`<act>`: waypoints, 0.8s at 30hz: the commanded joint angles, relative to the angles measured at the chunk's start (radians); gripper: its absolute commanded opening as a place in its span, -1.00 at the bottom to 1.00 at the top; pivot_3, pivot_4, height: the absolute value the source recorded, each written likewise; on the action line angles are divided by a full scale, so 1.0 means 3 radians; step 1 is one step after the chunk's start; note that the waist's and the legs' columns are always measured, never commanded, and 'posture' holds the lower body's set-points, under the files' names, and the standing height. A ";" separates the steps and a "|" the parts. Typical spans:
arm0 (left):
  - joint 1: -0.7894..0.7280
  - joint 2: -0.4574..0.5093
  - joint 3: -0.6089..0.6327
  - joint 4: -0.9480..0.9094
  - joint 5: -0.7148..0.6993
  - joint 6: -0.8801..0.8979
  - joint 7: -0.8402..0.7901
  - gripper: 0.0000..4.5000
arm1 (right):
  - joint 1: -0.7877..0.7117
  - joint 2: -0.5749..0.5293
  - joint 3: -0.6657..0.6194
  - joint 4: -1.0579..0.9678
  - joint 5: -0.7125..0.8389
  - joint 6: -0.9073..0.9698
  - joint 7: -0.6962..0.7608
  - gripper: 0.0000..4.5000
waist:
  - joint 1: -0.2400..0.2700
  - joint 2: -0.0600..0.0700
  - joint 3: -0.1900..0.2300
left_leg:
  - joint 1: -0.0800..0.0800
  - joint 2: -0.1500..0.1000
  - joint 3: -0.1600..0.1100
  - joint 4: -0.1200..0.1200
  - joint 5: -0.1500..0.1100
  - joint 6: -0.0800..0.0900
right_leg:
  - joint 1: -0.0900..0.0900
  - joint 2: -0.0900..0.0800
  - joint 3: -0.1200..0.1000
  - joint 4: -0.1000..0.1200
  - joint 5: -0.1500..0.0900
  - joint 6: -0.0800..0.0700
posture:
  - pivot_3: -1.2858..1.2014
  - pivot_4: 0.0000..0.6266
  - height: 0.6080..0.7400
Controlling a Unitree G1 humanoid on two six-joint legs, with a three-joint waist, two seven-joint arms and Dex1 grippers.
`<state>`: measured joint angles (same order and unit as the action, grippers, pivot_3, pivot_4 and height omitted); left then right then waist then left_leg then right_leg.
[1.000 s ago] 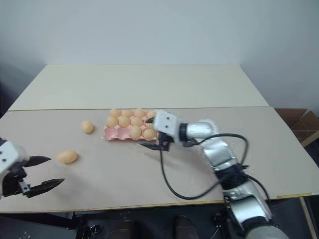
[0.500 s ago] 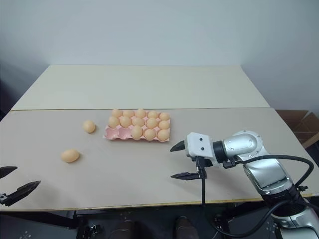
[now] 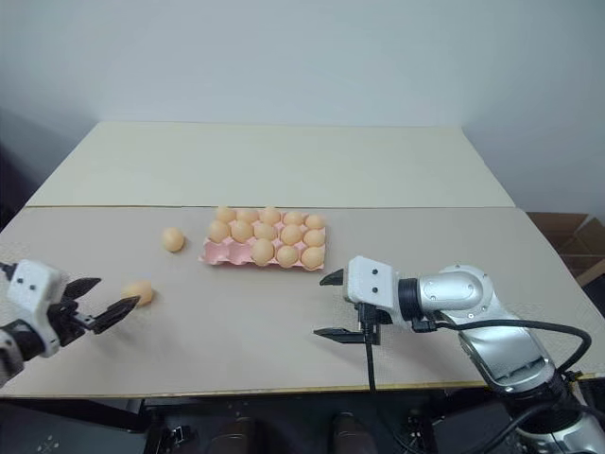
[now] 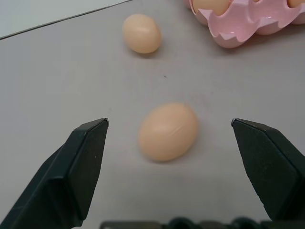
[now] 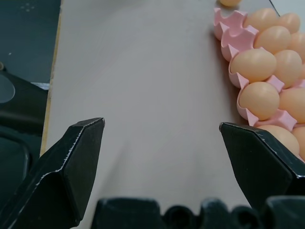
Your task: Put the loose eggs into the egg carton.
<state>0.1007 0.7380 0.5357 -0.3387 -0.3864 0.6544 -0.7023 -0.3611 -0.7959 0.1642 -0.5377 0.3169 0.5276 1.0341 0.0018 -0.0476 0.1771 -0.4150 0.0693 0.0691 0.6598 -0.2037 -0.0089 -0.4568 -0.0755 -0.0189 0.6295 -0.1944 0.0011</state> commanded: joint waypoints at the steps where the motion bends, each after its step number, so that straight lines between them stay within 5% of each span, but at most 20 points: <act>1: -0.0134 0.0017 -0.0194 0.0166 0.0093 -0.0151 0.0051 1.00 | 0.0079 -0.0029 -0.0168 -0.0191 0.0020 0.0061 -0.0161 0.99 | 0.0003 0.0000 0.0000 | 0.0001 0.0000 0.0000 0.0001 0.0000 0.0000 | 0.0000 0.0000 0.0000 0.0001 0.0000 0.0000 | 0.03 -0.52 1.00; 14: -0.0525 -0.0078 -0.0644 0.0841 0.0249 -0.0502 0.0097 1.00 | 0.0199 -0.0055 -0.0137 -0.0337 0.0015 0.0151 -0.0392 0.99 | 0.0027 -0.0001 -0.0001 | 0.0002 -0.0001 0.0001 0.0002 0.0000 0.0000 | 0.0002 -0.0001 0.0001 0.0001 0.0001 0.0002 | 0.03 -0.52 1.00; 18: -0.0504 -0.0044 -0.0661 0.0820 0.0191 -0.0454 0.0024 0.63 | 0.0174 -0.0070 -0.0122 -0.0360 0.0012 0.0197 -0.0412 1.00 | 0.0021 -0.0001 -0.0001 | 0.0000 -0.0001 0.0002 0.0002 0.0000 0.0000 | 0.0001 -0.0001 0.0003 -0.0001 0.0002 0.0003 | 0.03 -0.52 1.00; 22: -0.0472 -0.0045 -0.0640 0.0847 0.0206 -0.0497 0.0029 0.05 | 0.0153 -0.0100 -0.0061 -0.0341 -0.0065 0.0179 -0.0425 1.00 | 0.0026 -0.0001 -0.0001 | 0.0000 0.0000 0.0002 0.0002 0.0000 0.0000 | 0.0001 -0.0001 0.0003 0.0000 0.0002 0.0003 | 0.03 -0.52 1.00; 24: -0.0468 -0.0048 -0.0645 0.0838 0.0205 -0.0520 0.0020 -0.02 | 0.0114 -0.0077 -0.0016 -0.0323 -0.0102 0.0197 -0.0456 1.00 | 0.0026 -0.0001 -0.0001 | 0.0001 -0.0001 0.0002 0.0002 0.0000 0.0000 | 0.0002 -0.0001 0.0003 0.0000 0.0002 0.0002 | 0.03 -0.52 1.00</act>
<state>-0.0399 0.7122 0.3282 -0.0741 -0.3196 0.5224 -0.6898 -0.3060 -0.8150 0.1592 -0.6079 0.2939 0.5836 0.9088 0.0097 -0.0480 0.1768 -0.4146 0.0692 0.0697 0.6605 -0.2037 -0.0088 -0.4563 -0.0759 -0.0182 0.6297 -0.1939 0.0019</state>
